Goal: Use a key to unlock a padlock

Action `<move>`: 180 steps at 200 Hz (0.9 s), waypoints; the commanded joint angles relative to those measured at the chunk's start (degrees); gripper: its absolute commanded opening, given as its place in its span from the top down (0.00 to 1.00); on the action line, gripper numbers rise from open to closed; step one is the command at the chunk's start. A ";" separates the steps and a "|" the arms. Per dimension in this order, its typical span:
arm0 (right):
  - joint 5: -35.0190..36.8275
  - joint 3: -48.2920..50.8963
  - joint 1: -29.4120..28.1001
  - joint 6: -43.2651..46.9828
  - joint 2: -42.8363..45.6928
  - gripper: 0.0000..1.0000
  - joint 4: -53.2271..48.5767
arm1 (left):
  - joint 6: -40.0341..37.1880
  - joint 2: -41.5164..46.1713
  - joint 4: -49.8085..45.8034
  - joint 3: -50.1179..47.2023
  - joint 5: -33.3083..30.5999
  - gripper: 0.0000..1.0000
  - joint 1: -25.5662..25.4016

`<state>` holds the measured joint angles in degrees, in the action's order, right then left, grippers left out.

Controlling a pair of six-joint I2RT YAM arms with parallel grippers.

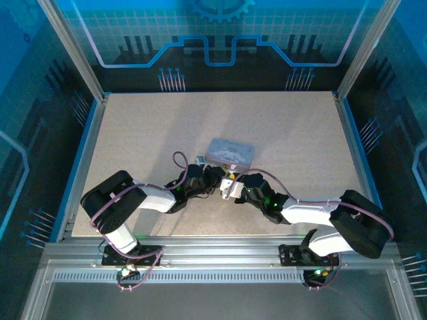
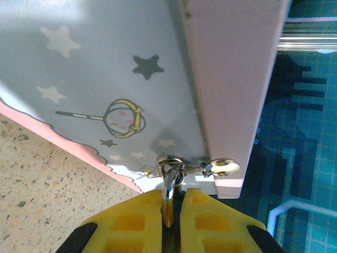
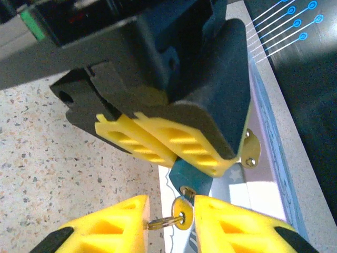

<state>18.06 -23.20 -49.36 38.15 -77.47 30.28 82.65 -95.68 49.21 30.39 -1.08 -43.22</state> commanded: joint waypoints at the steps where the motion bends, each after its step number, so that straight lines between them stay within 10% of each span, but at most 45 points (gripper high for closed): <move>1: 2.41 0.41 1.63 -1.04 1.87 0.72 1.37 | 0.45 -0.47 1.39 1.07 1.55 1.00 -0.19; 180: -1.62 -0.65 1.73 -1.59 0.83 0.89 2.10 | 0.82 -0.91 1.25 1.77 2.04 1.00 -0.24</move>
<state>16.95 -22.94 -47.97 37.45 -76.71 30.04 82.67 -95.77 49.17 30.72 -0.62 -43.22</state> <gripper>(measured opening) 0.144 0.111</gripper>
